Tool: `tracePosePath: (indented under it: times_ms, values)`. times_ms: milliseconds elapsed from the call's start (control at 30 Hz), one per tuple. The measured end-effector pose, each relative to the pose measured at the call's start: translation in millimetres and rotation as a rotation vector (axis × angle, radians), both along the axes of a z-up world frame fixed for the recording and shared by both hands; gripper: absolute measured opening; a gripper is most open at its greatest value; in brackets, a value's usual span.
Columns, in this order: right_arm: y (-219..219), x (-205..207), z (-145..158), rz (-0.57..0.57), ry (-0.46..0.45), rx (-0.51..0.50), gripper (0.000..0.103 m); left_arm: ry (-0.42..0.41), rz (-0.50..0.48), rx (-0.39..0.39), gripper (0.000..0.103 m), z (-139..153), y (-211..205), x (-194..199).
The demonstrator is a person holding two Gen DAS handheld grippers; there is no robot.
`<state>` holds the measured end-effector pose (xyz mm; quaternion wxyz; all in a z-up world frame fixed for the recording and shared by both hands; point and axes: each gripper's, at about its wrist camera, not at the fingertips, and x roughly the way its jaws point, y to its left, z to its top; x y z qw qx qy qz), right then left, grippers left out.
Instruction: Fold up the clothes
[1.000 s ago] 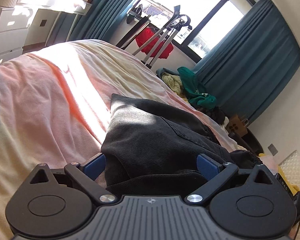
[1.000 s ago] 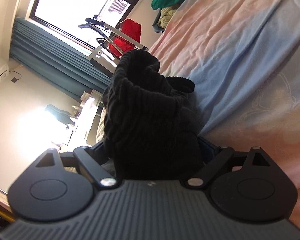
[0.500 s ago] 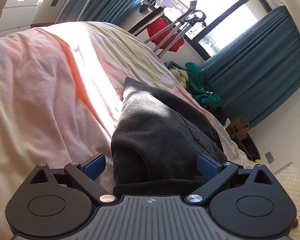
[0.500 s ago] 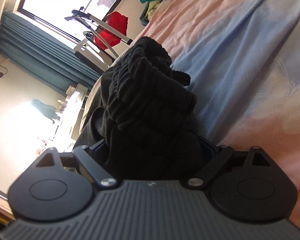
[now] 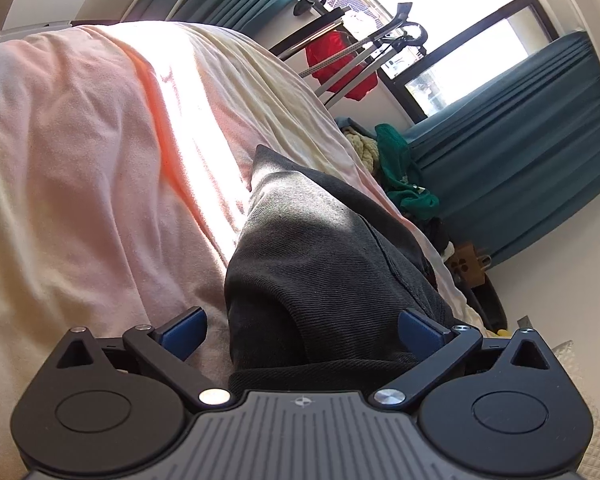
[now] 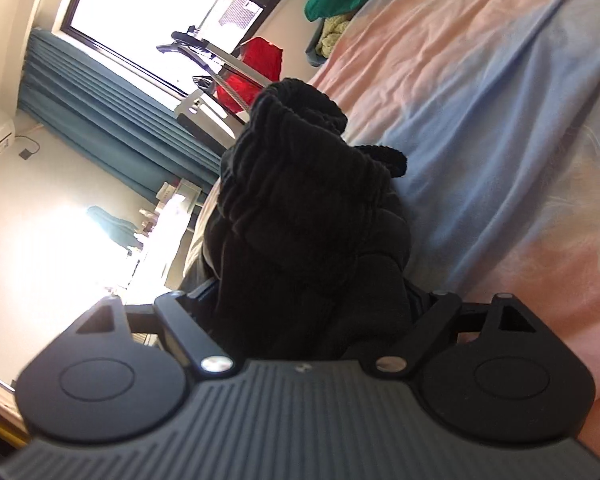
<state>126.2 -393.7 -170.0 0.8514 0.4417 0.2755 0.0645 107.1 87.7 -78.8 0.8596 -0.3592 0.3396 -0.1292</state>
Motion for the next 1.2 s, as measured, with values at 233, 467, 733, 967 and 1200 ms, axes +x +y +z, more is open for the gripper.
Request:
tracePosePath:
  times_ms: [233,467,733,967,1200]
  values:
    - [14,-1,10,-0.012,0.038,-0.143,0.057,0.002,-0.039,0.062,0.103,-8,-14,10]
    - [12,-3,8,-0.025,0.031,-0.139,0.056,-0.023,-0.050,0.167,0.097,-4,-29,10]
    - [19,-2,9,-0.020,0.034,-0.201,0.057,-0.017,-0.070,0.251,0.083,5,-42,13]
    - [41,-9,26,-0.034,-0.003,-0.361,0.050,-0.062,-0.064,0.313,0.062,13,-48,15]
    - [73,-31,70,-0.070,-0.132,-0.484,0.039,-0.116,-0.031,0.310,0.045,31,-43,0]
